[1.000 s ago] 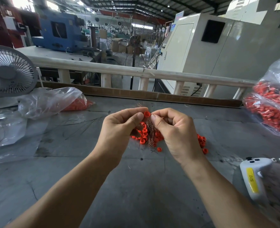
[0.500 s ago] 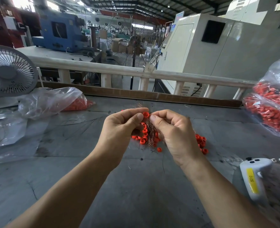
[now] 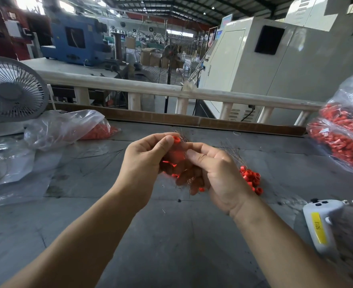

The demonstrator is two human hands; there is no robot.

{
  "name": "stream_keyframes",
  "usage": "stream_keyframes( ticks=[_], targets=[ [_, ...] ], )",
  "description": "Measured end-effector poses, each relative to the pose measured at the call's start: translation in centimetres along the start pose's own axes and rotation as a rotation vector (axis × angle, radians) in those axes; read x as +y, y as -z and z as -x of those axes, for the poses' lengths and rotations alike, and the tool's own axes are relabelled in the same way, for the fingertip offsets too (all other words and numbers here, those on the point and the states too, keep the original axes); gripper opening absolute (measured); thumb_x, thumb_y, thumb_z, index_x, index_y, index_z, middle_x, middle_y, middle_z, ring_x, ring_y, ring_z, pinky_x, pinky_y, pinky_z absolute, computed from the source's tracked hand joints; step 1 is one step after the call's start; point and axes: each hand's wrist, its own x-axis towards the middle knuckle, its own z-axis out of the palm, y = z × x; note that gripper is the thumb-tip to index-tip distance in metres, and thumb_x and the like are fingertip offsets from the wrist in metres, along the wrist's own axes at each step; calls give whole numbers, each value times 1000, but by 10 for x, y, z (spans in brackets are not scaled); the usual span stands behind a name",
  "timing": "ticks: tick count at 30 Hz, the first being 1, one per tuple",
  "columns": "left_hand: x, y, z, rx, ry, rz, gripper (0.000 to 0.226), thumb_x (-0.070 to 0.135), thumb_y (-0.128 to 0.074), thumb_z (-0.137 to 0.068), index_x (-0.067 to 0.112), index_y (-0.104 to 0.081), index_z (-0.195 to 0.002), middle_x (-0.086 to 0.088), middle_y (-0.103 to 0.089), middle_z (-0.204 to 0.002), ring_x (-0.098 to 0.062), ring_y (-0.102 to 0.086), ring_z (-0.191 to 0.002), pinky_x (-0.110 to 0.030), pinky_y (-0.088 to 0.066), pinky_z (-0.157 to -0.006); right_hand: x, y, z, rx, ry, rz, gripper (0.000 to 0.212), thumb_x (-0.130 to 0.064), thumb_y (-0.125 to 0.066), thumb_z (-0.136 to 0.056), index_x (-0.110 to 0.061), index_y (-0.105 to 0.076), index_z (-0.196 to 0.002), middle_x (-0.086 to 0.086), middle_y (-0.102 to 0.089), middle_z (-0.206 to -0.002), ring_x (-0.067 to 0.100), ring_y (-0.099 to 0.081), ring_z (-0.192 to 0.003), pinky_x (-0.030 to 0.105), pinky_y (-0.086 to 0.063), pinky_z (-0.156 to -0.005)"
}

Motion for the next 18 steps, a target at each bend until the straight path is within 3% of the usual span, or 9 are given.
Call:
stream_keyframes(
  ticks=[2,5,7,9,13,18],
  targets=[
    [-1,1,-1,18,20,-2,19,17,-62,-100,15,-80,-94,-17,-77,-97,-17,-64,-67,-25,-53,-54,2,7,-2,125,53,229,17,-23,-55,-106,-16,-70,-104,6,-77,-82,22,-73,-64,27,-47,-44],
    [-5,3,-2,55,52,-42,18,14,-62,-101,12,-79,-96,-16,-78,-96,-17,-64,-67,-26,-52,-54,5,33,-9,440,114,663,18,-29,-61,-99,-27,-71,-85,-10,-76,-77,11,-72,-61,26,-48,-50],
    [-7,4,-3,65,72,-72,18,14,-61,-102,9,-77,-100,-14,-78,-95,-16,-64,-67,-26,-52,-55,6,55,-13,545,55,800,19,-28,-63,-94,-28,-70,-77,-8,-75,-74,15,-73,-64,33,-54,-59],
    [-10,3,-3,69,89,-82,17,14,-61,-102,7,-76,-102,-14,-78,-95,-15,-64,-67,-25,-52,-55,10,70,-15,536,-53,921,18,-27,-66,-90,-27,-71,-72,-6,-74,-71,21,-72,-68,40,-60,-68],
    [-12,3,-3,70,108,-104,17,15,-62,-102,8,-77,-101,-12,-79,-95,-15,-65,-67,-25,-52,-55,20,73,-17,409,-174,1043,20,-29,-75,-87,-32,-72,-67,-7,-70,-60,19,-68,-57,26,-49,-53],
    [-12,3,-3,82,112,-116,16,16,-62,-101,9,-76,-100,-12,-79,-93,-15,-64,-66,-25,-53,-54,21,61,-16,191,-227,934,18,-33,-89,-78,-24,-75,-70,-7,-67,-55,12,-55,-48,29,-46,-53]
  ],
)
